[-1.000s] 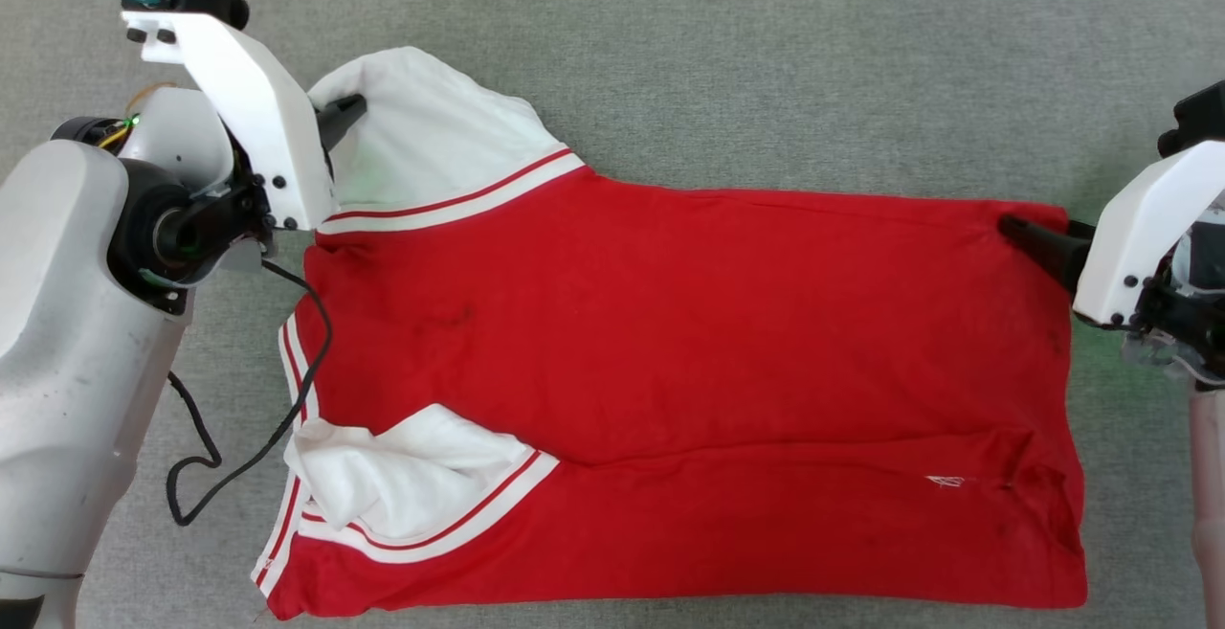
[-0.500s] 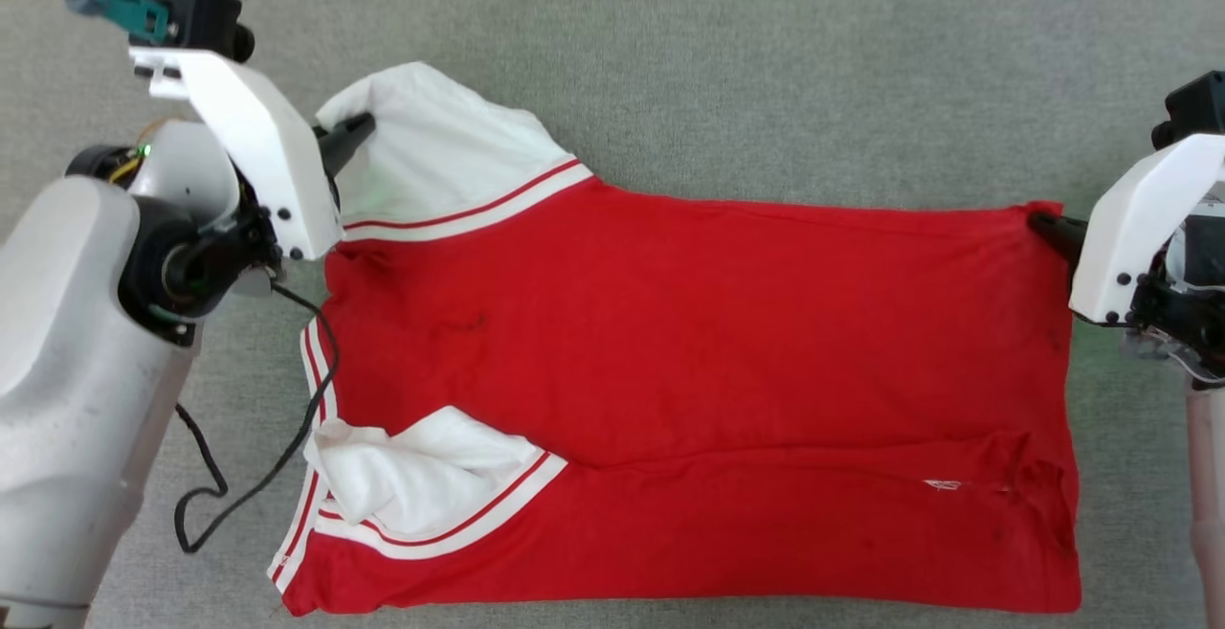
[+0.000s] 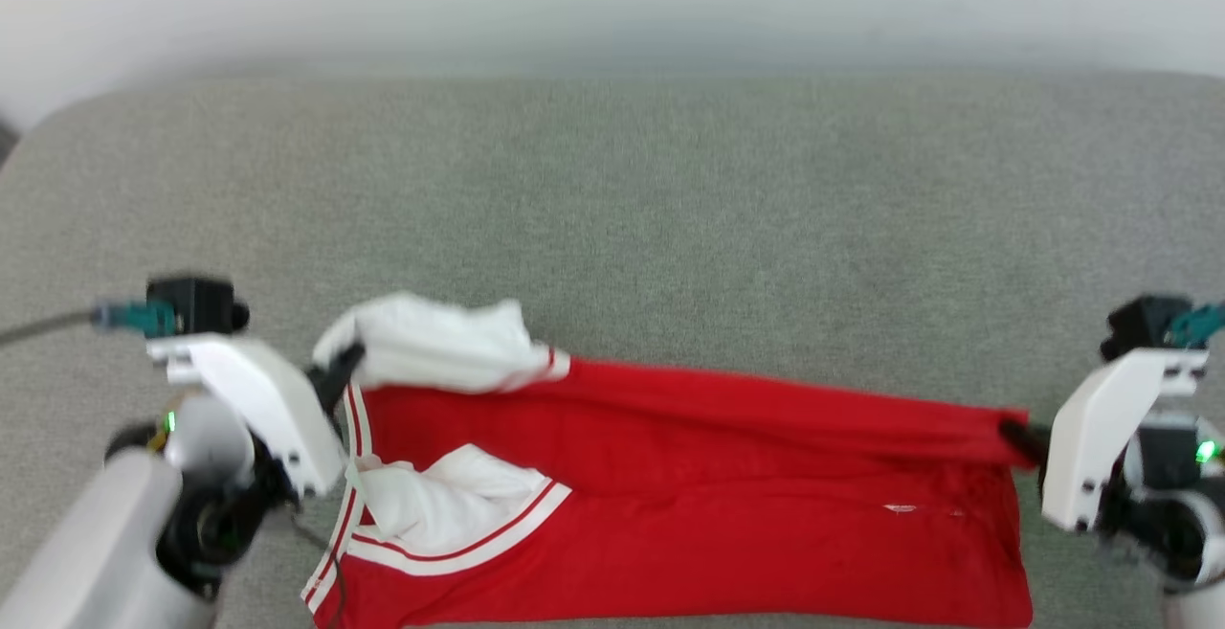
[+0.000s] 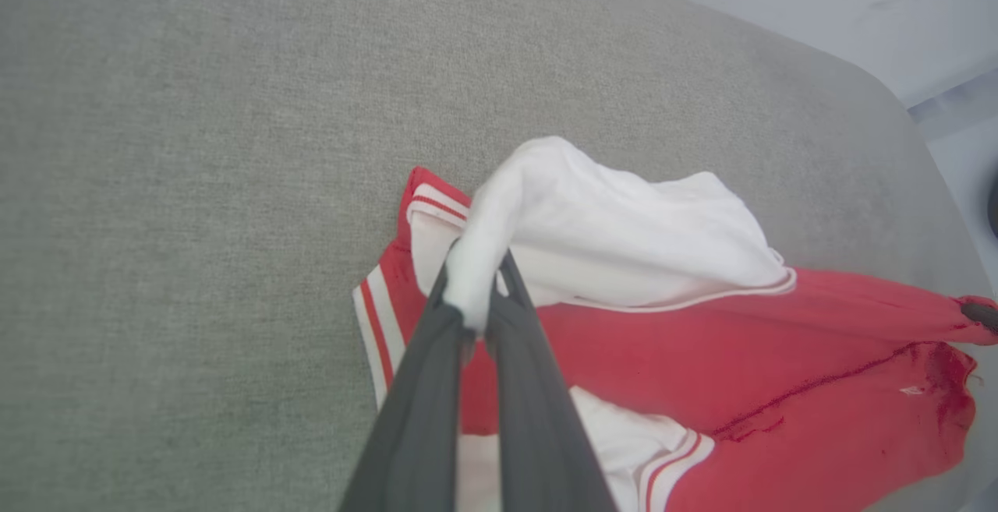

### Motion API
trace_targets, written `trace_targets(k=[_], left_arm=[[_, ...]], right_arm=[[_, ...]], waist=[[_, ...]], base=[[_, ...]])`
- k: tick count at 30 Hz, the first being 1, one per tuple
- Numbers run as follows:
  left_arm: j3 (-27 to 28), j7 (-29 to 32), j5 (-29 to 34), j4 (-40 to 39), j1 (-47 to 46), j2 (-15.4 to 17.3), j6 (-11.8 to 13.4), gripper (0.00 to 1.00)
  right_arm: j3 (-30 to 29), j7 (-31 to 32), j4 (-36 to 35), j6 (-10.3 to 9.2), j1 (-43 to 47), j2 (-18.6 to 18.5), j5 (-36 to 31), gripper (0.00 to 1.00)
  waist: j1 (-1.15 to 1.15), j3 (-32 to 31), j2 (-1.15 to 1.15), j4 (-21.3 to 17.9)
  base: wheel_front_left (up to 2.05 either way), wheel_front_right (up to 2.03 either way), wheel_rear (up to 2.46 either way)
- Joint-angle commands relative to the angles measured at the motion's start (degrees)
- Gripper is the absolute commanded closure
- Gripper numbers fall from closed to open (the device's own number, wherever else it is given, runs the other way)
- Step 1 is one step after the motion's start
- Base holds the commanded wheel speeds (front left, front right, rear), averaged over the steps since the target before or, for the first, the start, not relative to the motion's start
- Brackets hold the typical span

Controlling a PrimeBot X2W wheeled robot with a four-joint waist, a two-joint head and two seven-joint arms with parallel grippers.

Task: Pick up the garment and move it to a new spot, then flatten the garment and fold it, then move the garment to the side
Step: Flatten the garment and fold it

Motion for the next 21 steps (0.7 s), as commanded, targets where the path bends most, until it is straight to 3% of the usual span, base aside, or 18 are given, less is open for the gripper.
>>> trace_targets(k=[1,7,8,9,10,11,16,21], left_arm=[[0.45,-1.54,-0.6,-0.96,4.41,0.03,1.07,1.0],[0.73,-4.37,-3.14,-2.87,15.27,-1.6,3.17,1.0],[0.46,-4.15,-3.44,-2.86,16.62,-1.88,3.43,0.99],[0.46,-4.15,-3.44,-2.86,16.62,-1.88,3.43,0.99],[0.3,-4.29,-3.66,-2.88,17.72,-1.96,3.61,0.71],[0.21,-4.5,-3.99,-2.95,18.52,-2.12,3.67,0.0],[-0.1,-6.81,-2.87,-2.87,21.77,-2.62,4.39,0.0],[0.22,-13.5,1.02,-3.42,21.99,-2.56,3.99,0.0]], right_arm=[[0.09,-0.53,-0.75,-0.04,3.28,0.8,0.62,1.0],[-1.1,-3.01,-2.07,-0.03,10.3,2.67,1.6,1.0],[-1.13,-3.71,-2.14,-0.04,11.04,2.57,1.41,0.9],[-1.13,-3.71,-2.14,-0.04,11.04,2.57,1.41,0.9],[-1.24,-4.62,-2.18,-0.04,11.77,2.7,1.43,0.57],[-1.42,-5.4,-1.92,-0.04,12.51,2.97,1.51,0.0],[-0.95,-8.7,-1.44,-0.03,15.28,3.35,1.93,0.0],[-1.09,-10.86,-4.33,-0.03,17.44,2.8,2.46,0.0]], waist=[[0.0,-2.34,0.0,-0.29],[0.0,-3.61,0.0,-0.86],[0.0,-3.7,0.0,-0.94],[0.0,-3.7,0.0,-0.94],[0.0,-3.77,0.0,-1.03],[0.0,-3.84,0.0,-1.14],[0.0,-4.85,0.0,-1.55],[0.0,-6.63,0.0,-2.09]], base=[[0.0,0.0,0.0],[0.0,0.0,0.0],[0.0,0.0,0.0],[0.0,0.0,0.0],[0.0,0.0,0.0],[0.0,0.0,0.0],[0.0,0.0,0.0],[0.0,0.0,0.0]])
